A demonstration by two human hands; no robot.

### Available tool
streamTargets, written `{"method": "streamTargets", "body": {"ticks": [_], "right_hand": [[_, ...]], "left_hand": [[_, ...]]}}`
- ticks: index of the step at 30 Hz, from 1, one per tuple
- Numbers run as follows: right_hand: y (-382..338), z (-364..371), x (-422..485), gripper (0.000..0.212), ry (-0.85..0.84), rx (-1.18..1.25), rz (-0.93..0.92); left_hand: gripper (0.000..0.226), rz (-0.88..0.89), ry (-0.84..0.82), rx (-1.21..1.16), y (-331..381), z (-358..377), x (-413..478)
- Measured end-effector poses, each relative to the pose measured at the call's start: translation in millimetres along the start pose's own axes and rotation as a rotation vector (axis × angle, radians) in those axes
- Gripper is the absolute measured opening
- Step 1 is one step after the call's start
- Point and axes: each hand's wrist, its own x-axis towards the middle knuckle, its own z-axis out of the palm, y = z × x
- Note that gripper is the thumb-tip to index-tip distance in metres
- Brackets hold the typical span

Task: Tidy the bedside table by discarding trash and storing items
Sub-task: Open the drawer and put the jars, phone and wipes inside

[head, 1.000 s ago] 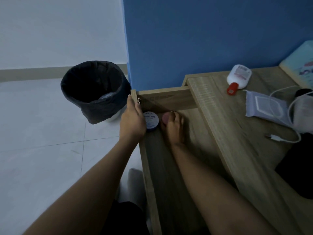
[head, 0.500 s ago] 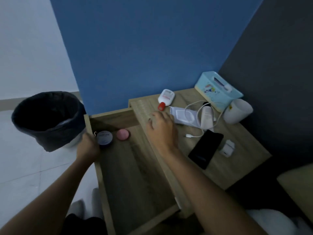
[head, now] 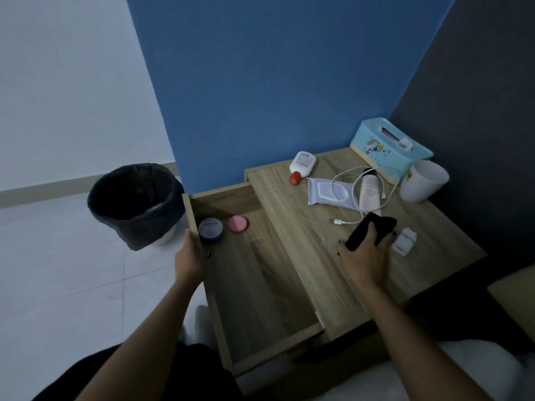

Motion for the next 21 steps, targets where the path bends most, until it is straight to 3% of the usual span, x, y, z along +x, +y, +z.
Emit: {"method": "streamTargets", "body": {"ticks": [11,16,21], "right_hand": [[0,-10,-18,0.09,0.097,0.164,-0.02],[-34,-7,-51,0.09,0.094,0.25,-0.214],[-79,27,-85,0.094,-0.067,0.218,-0.474]], "left_hand": [[0.057,0.015,-0.03,0.016,-5,3,6],[0.057,0.019,-0.029,0.012,-8,5,11],[0.033,-0.003,-0.02,-0.046,-3,1,23]]}}
